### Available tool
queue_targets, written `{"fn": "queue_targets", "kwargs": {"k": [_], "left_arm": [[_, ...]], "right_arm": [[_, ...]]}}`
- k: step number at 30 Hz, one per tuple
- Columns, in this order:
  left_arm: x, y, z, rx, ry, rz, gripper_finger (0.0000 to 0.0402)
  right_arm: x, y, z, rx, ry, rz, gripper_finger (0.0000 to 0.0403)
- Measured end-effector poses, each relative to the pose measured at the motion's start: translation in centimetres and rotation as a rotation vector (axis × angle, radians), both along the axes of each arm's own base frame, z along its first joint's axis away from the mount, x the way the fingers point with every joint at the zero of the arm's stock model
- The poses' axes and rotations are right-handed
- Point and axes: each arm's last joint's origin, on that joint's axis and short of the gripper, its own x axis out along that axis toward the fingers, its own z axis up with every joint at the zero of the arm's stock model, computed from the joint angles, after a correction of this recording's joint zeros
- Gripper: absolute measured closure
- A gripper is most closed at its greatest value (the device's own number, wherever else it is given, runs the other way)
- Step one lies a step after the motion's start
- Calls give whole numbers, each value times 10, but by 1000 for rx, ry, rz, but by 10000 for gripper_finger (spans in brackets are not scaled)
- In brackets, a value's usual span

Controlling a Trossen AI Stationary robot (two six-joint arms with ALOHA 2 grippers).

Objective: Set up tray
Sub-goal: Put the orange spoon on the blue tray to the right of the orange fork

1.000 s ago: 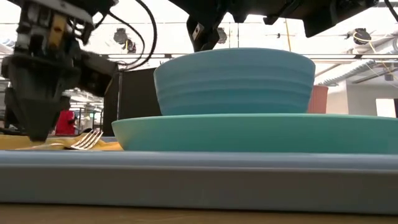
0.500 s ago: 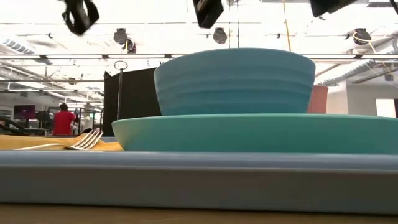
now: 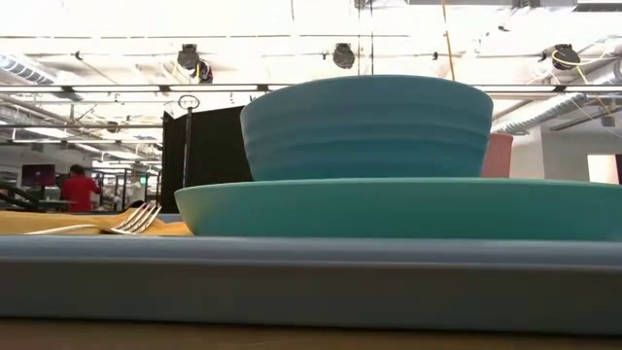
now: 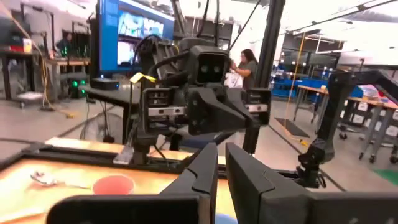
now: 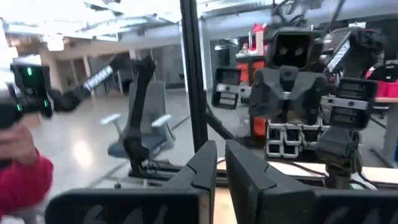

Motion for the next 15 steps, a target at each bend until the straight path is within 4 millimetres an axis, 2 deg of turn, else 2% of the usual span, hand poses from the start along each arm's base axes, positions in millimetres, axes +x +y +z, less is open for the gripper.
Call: {"fn": "queue_targets", "kwargs": {"k": [4,9,15], "left_arm": [[3,5,1,4,-7,46,366],[6,10,2,-11,-21,58,366],[5,8,3,-7,-28,29,366]], "right_arm": [[-5,-5,10,78,-7,6,385],[-7,-11,20,130,-99,-42,384],[-11,-14,29,-60,-213,-110,401]]}}
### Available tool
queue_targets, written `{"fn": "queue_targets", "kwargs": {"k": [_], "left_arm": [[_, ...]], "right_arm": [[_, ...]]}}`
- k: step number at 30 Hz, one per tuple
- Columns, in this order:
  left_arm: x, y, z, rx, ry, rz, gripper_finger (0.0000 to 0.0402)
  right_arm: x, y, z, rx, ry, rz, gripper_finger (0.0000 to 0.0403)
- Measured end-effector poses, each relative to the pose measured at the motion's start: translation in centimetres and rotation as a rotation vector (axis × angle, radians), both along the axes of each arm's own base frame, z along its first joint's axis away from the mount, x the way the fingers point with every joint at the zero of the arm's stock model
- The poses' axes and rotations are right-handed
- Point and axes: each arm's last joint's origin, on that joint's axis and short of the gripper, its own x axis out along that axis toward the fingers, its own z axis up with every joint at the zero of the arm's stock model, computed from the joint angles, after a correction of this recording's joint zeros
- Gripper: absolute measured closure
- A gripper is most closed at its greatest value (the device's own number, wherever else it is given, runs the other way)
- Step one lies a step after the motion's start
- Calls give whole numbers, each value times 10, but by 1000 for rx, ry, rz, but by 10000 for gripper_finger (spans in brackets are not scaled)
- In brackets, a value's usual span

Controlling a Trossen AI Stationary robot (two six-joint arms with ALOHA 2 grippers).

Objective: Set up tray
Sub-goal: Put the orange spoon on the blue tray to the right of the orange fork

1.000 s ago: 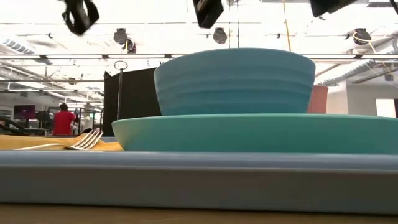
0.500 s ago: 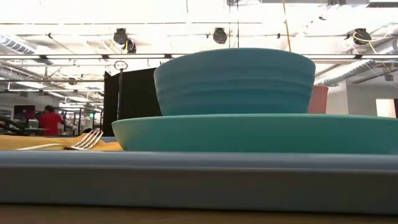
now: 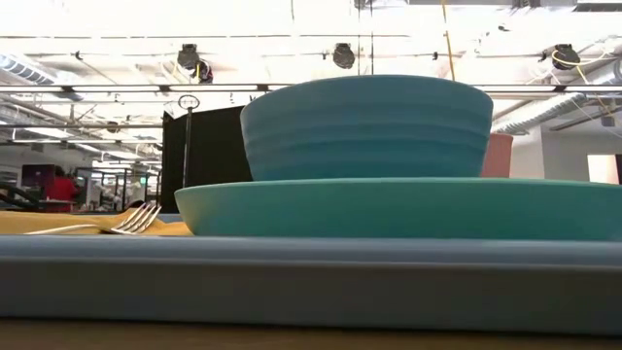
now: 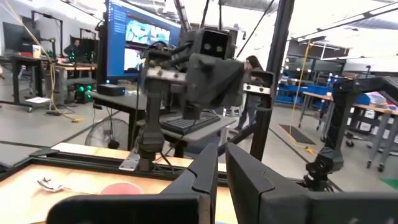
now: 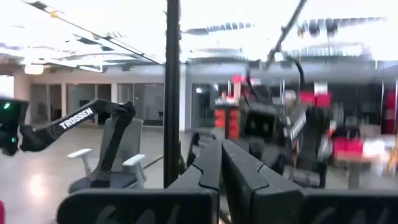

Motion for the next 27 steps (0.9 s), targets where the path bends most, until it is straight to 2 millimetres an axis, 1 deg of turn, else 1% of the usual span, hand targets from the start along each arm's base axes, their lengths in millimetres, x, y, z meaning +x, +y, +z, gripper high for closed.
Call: {"fn": "queue_targets", "kwargs": {"k": [2,5,8,10,14,18,20,24,27], "left_arm": [[0,0,2,20,-17,7,366],[-1,1,4,81,-35,23,366],[-1,2,4,153,-40,60,366],[-1,2,5,203,-43,78,366],[0,4,5,295,-47,113,366],[2,11,7,328,-35,238,366],[3,16,8,326,-13,312,366],[8,28,7,303,25,433,366],[12,37,7,317,39,486,366]], "right_arm": [[0,-1,2,-16,-24,-10,401],[3,-8,1,-48,-18,-45,399],[0,-18,5,-125,18,-171,401],[-6,-31,13,-134,42,-296,402],[-22,-69,32,-140,113,-527,399],[-40,-112,43,-97,190,-637,399],[-46,-137,41,-62,246,-668,399],[-51,-186,27,19,384,-684,399],[-58,-222,20,59,446,-717,399]]}}
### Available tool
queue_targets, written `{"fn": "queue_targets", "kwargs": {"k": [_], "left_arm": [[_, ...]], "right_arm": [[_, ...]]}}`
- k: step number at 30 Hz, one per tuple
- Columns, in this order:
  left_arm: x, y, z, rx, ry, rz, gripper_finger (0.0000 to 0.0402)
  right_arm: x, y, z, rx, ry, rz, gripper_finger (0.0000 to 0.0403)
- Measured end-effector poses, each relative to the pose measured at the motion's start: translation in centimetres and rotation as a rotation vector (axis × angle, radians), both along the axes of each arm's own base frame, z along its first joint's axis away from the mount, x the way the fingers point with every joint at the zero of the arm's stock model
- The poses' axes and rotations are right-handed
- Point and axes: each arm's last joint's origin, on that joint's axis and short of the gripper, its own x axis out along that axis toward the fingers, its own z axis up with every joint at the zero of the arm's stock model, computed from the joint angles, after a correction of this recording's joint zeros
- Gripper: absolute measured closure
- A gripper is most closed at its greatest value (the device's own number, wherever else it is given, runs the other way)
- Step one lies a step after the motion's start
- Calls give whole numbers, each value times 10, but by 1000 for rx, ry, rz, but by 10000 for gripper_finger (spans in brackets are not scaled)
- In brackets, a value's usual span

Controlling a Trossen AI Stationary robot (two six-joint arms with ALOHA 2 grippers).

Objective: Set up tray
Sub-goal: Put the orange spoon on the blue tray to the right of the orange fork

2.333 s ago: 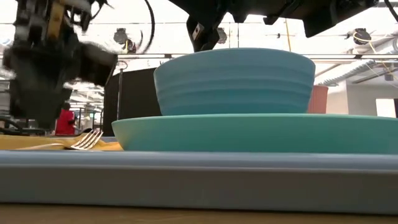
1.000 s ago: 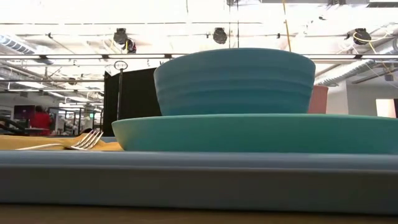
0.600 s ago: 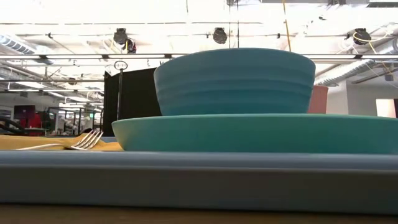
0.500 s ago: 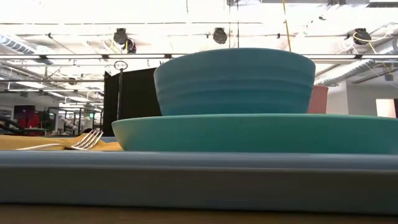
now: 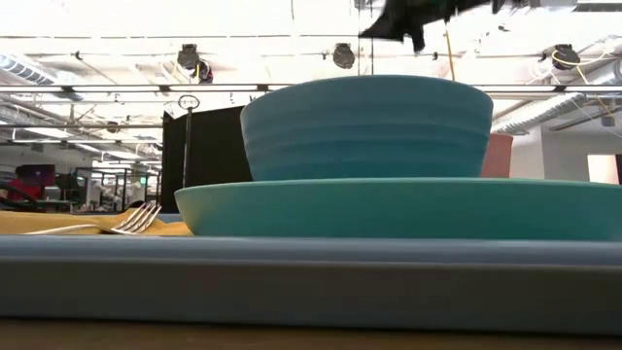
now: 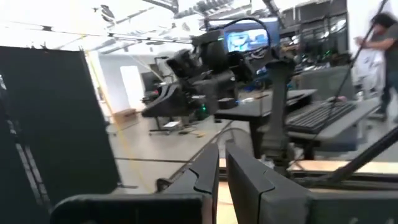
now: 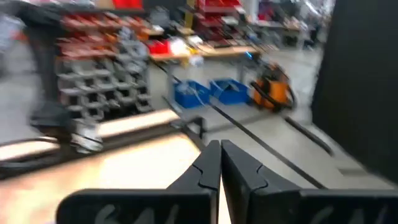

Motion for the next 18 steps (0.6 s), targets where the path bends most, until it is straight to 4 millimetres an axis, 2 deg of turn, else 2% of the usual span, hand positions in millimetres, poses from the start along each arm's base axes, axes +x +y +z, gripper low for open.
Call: {"fn": "queue_targets", "kwargs": {"k": [5,8,13,18], "left_arm": [[6,12,-3,21,36,49,366],[9,17,-6,5,55,68,366],[12,23,-10,-17,71,78,366],[13,25,-11,-27,75,60,366]], "right_arm": [[-21,-43,-9,55,75,-154,399],[-38,-63,-22,194,148,-269,398],[-58,-81,-50,399,326,-385,372],[-62,-92,-70,515,416,-452,309]]}}
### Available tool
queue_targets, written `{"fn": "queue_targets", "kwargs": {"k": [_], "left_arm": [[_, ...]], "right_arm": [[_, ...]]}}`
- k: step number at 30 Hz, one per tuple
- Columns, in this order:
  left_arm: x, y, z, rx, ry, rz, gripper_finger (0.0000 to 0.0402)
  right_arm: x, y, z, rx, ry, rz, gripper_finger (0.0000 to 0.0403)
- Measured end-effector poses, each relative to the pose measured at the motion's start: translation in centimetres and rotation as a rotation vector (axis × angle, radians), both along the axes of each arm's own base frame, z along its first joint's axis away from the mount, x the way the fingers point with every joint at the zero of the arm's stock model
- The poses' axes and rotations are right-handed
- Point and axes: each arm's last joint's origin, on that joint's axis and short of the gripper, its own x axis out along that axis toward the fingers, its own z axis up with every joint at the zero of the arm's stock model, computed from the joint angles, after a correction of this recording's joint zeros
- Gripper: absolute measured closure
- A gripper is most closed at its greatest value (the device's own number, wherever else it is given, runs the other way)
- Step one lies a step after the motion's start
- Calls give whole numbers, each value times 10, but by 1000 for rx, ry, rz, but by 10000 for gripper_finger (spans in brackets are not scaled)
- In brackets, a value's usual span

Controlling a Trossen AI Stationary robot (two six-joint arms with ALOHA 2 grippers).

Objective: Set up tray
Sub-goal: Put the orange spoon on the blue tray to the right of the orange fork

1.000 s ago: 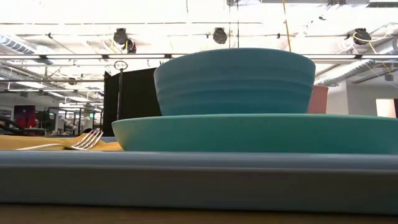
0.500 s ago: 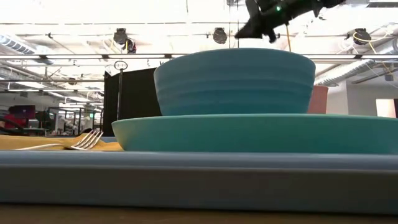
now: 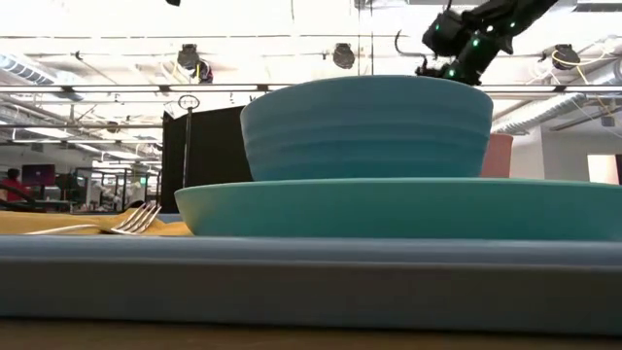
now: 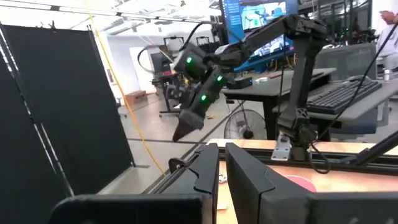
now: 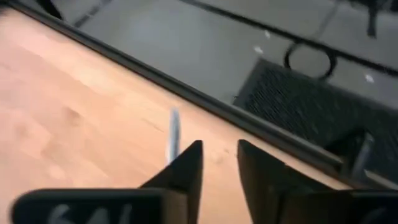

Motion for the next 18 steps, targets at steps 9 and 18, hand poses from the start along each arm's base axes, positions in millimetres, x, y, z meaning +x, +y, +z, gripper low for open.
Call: {"fn": "queue_targets", "kwargs": {"k": [9,18], "left_arm": [[-1,-4,-1,-5,9,-19,366],[-1,-6,-5,-6,37,-26,366]], "right_arm": [[-10,-9,-54,365,264,-155,232],[-13,-7,-78,533,397,-215,242]]}}
